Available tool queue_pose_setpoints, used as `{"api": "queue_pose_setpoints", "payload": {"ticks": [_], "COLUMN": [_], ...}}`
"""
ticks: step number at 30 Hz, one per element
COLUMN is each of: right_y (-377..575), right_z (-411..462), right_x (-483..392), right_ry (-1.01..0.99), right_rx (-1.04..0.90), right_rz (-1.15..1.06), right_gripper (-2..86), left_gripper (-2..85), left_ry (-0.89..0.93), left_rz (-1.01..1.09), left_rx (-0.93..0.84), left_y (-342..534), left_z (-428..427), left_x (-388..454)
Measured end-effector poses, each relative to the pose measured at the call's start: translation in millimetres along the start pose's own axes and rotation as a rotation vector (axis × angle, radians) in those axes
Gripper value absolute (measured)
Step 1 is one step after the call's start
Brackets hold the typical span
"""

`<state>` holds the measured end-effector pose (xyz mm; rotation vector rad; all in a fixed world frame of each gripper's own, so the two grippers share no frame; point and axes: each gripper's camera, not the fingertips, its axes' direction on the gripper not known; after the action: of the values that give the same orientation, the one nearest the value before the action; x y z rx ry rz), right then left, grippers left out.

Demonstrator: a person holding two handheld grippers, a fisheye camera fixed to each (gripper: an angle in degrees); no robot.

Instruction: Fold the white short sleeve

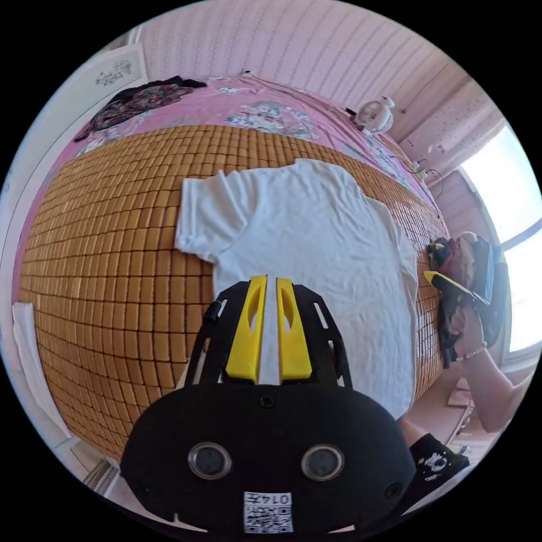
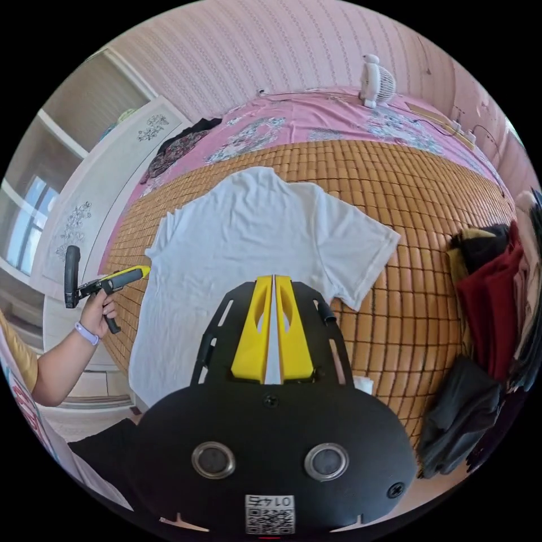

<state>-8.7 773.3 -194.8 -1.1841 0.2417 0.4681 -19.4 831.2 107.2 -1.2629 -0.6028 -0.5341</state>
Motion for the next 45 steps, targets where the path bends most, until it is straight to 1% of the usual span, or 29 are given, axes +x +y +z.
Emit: {"api": "queue_pose_setpoints", "payload": {"ticks": [1, 3, 4, 6, 7, 9, 12, 14, 18, 20, 21, 23, 27, 29, 31, 34, 36, 37, 39, 41, 43, 45], "right_y": [-7, -33, -39, -62, -66, -81, -94, -102, -120, -126, -129, -131, -124, -121, -124, -142, -148, -148, -140, -124, -101, -67], "right_z": [13, 64, 77, 125, 138, 194, 240, 256, 283, 299, 307, 317, 321, 320, 315, 304, 265, 252, 190, 147, 117, 96], "right_x": [-16, -85, -104, -181, -200, -264, -322, -346, -369, -369, -370, -372, -385, -382, -370, -340, -308, -299, -255, -213, -167, -109], "right_ry": [-0.024, -0.118, -0.133, -0.159, -0.157, -0.118, -0.046, 0.015, 0.111, 0.13, 0.131, 0.139, 0.18, 0.152, 0.105, -0.051, -0.151, -0.17, -0.257, -0.301, -0.259, -0.178], "right_rx": [-0.013, -0.054, -0.064, -0.111, -0.132, -0.237, -0.292, -0.278, -0.217, -0.244, -0.253, -0.258, -0.245, -0.243, -0.231, -0.275, -0.188, -0.157, -0.041, 0.001, 0.005, -0.038], "right_rz": [-0.028, -0.148, -0.183, -0.357, -0.407, -0.553, -0.678, -0.716, -0.666, -0.623, -0.604, -0.601, -0.686, -0.709, -0.698, -0.624, -0.563, -0.549, -0.49, -0.446, -0.403, -0.322], "right_gripper": [0.2, 0.2, 0.1, -0.3, -0.4, -0.7, 0.0, 0.9, 3.8, 5.7, 6.4, 6.9, 4.8, 1.4, 0.4, -0.3, -0.4, -0.4, -0.1, 0.3, 0.9, 2.5], "left_gripper": [2.3, 2.8, 3.0, 4.2, 4.5, 5.8, 6.7, 7.1, 7.7, 6.6, 5.1, 2.6, -0.5, -0.8, -0.9, -0.9, -0.9, -0.9, -0.6, 0.0, 2.1, 7.0], "left_ry": [-0.003, 0.004, 0.009, 0.038, 0.047, 0.084, 0.124, 0.144, 0.195, 0.216, 0.195, 0.189, 0.194, 0.21, 0.208, 0.198, 0.18, 0.181, 0.225, 0.282, 0.331, 0.37], "left_rz": [-0.02, -0.083, -0.093, -0.122, -0.129, -0.162, -0.189, -0.199, -0.235, -0.239, -0.239, -0.217, -0.228, -0.211, -0.176, -0.154, -0.116, -0.103, -0.039, 0.016, 0.048, 0.06], "left_rx": [0.007, 0.023, 0.027, 0.047, 0.05, 0.044, 0.07, 0.09, 0.082, 0.049, 0.017, 0.018, 0.014, 0.009, 0.005, 0.001, 0.053, 0.072, 0.126, 0.121, 0.077, -0.027], "left_y": [4, 17, 18, 21, 20, 17, 14, 9, -6, -11, -13, -13, 1, 6, 8, 4, 3, 4, 6, 9, 13, 20], "left_z": [-2, -6, -6, -4, -2, 8, 17, 22, 43, 55, 61, 63, 62, 65, 67, 68, 60, 57, 44, 39, 42, 60], "left_x": [-13, -53, -61, -85, -89, -104, -114, -118, -132, -136, -137, -137, -141, -141, -139, -134, -122, -117, -97, -78, -59, -40]}}
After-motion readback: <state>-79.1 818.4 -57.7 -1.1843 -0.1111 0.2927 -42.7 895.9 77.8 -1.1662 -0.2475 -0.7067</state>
